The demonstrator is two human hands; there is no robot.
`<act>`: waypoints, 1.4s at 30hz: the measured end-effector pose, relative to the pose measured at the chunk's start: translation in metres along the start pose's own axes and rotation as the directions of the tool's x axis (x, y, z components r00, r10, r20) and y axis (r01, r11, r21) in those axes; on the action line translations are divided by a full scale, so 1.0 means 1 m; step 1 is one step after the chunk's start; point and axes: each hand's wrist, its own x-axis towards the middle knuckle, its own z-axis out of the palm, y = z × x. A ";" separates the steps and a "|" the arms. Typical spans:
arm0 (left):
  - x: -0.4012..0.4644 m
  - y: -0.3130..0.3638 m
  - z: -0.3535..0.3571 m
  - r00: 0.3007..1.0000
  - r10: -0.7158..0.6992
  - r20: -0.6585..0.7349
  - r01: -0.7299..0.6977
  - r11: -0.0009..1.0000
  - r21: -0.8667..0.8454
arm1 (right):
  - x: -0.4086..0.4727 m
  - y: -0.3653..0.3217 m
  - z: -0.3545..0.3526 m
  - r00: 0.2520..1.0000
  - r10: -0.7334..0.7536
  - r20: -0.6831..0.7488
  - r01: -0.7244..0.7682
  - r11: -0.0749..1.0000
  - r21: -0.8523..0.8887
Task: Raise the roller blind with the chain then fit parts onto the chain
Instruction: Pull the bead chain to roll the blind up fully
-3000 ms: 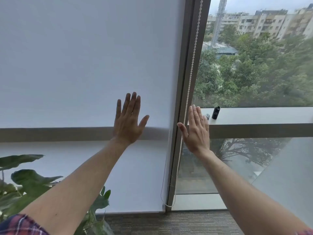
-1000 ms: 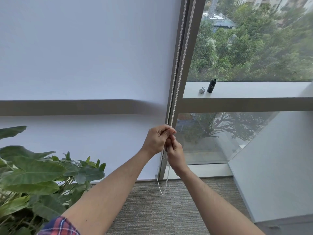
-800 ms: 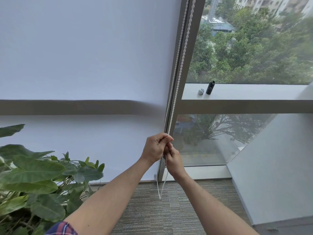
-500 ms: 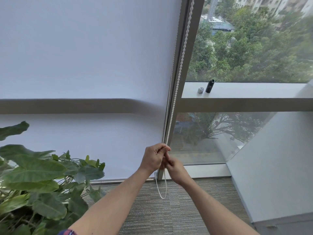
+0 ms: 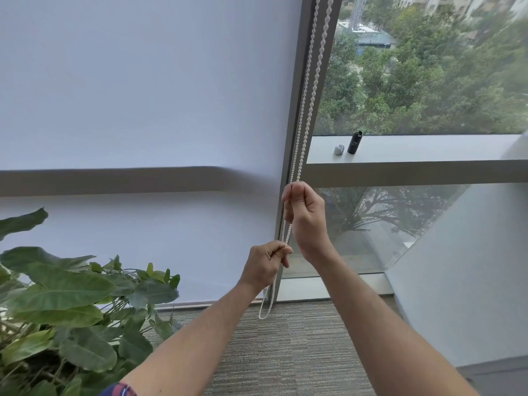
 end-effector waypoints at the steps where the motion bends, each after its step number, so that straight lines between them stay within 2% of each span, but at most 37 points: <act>1: 0.000 0.001 -0.001 1.000 0.004 0.008 -0.004 1.000 0.012 | -0.001 0.003 0.003 0.998 -0.028 -0.047 0.026 0.998 -0.053; 3: 0.001 0.003 0.000 1.000 0.014 0.028 -0.015 0.999 0.028 | -0.001 0.006 0.008 0.994 -0.055 -0.089 0.047 0.995 -0.090; 8: 0.002 0.004 -0.004 0.993 0.015 0.118 -0.017 1.000 0.008 | 0.001 0.006 0.008 0.996 -0.033 -0.077 0.028 0.998 -0.063; 13: 0.010 -0.007 -0.030 0.966 -0.071 0.249 0.068 0.997 0.022 | 0.003 0.003 0.001 0.996 -0.035 -0.085 0.031 0.998 -0.051; 16: 0.021 0.007 -0.052 0.992 -0.086 0.097 0.092 0.994 -0.055 | 0.001 0.004 0.003 0.997 -0.028 -0.078 0.024 0.998 -0.054; 18: 0.030 0.026 -0.064 0.998 -0.057 -0.027 0.052 0.989 -0.138 | 0.001 0.006 0.007 0.998 -0.017 -0.069 0.014 0.999 -0.045; 20: 0.039 0.053 -0.071 0.996 -0.001 -0.092 -0.024 0.963 -0.268 | 0.000 0.010 0.012 0.998 -0.006 -0.058 0.004 0.999 -0.042; 24: 0.055 0.119 -0.072 0.978 0.191 -0.087 -0.210 0.889 -0.407 | -0.015 0.036 0.012 0.998 0.043 -0.037 -0.047 0.991 -0.121; 27: 0.064 0.149 -0.061 0.964 0.264 -0.033 -0.252 0.869 -0.425 | -0.036 0.065 0.003 0.990 0.139 -0.035 -0.143 0.973 -0.179; 29: 0.065 0.156 -0.049 0.966 0.257 -0.026 -0.240 0.857 -0.457 | -0.046 0.077 -0.001 0.982 0.188 -0.036 -0.191 0.964 -0.186; 33: 0.063 0.151 -0.029 0.985 0.158 -0.075 -0.173 0.816 -0.552 | -0.050 0.083 -0.003 0.978 0.204 -0.042 -0.208 0.959 -0.192; 37: 0.062 0.142 -0.019 0.986 0.102 -0.130 -0.158 0.807 -0.569 | -0.056 0.088 -0.003 0.972 0.229 -0.048 -0.233 0.953 -0.195; 42: 0.048 0.112 -0.011 0.994 0.002 -0.108 -0.066 0.802 -0.593 | -0.081 0.107 -0.014 0.952 0.307 0.003 -0.300 0.930 -0.213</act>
